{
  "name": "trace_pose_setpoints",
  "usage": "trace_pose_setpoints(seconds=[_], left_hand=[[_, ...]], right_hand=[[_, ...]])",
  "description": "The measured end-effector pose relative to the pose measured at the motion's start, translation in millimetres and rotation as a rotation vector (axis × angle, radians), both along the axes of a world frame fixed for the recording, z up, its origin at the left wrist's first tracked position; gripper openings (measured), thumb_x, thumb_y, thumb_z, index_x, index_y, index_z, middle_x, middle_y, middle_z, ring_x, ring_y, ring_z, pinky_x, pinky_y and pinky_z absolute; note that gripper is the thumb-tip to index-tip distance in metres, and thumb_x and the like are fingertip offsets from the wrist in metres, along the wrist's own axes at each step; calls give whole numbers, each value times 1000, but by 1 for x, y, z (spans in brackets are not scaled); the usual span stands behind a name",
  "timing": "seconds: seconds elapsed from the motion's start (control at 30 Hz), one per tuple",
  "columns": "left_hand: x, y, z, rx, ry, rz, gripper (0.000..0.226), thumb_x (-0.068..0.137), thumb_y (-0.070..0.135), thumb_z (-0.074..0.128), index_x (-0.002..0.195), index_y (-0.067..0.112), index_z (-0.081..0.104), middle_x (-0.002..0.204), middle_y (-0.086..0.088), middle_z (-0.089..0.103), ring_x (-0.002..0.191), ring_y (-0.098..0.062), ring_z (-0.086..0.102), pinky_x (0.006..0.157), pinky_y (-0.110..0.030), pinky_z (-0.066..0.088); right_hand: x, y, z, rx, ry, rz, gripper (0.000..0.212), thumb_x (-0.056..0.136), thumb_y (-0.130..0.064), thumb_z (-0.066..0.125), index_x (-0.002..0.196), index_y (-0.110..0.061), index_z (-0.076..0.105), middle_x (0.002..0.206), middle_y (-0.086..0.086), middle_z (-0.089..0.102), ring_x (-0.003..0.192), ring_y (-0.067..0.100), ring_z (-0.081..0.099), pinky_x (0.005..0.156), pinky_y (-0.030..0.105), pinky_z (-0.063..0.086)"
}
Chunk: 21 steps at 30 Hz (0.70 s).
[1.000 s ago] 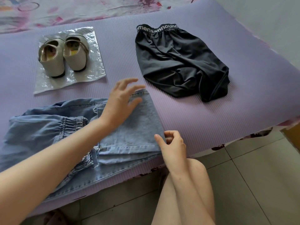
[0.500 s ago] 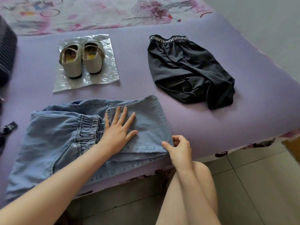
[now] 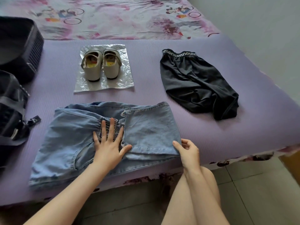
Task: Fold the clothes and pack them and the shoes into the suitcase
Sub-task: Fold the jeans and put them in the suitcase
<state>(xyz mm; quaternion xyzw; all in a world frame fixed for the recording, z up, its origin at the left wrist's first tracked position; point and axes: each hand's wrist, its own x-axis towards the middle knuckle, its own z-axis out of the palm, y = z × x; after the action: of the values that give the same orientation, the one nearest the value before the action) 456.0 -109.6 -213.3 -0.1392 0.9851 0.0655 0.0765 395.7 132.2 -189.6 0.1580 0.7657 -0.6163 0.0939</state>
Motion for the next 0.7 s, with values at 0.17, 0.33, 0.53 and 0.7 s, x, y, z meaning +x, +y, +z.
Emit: trace_pose_setpoints(seconds=[0.17,0.33,0.53,0.7], left_hand=[[-9,-1,-3,58,-61,-37,85,65,74,-10,141,39,-28,138,0,-52,125,-26,-51,91,-48,-37],[-3,-8,12,218,-58,-34,83,92,62,31,139,35,-30,145,3,-43,131,-20,-43,106,-50,-24],[42,-31,38,598,328,86,69,95,42,42,142,44,-8,151,20,-10,141,-7,-22,113,-39,-18],[92,-70,43,661,423,305,63,95,41,41,145,44,1,146,22,-1,142,-9,-19,114,-41,-13]], right_hand=[[2,-7,10,-147,-13,-60,11,84,-12,69,84,-19,60,86,2,66,76,13,61,58,14,49],[18,-24,24,-422,-69,-159,10,87,-13,65,90,-20,58,91,5,67,81,18,63,73,32,51],[35,-71,76,-558,96,4,9,88,-9,62,90,-15,57,78,-3,71,75,12,68,63,22,53],[65,-139,108,-482,243,187,9,85,-9,66,86,-17,61,79,5,69,72,13,66,62,22,53]])
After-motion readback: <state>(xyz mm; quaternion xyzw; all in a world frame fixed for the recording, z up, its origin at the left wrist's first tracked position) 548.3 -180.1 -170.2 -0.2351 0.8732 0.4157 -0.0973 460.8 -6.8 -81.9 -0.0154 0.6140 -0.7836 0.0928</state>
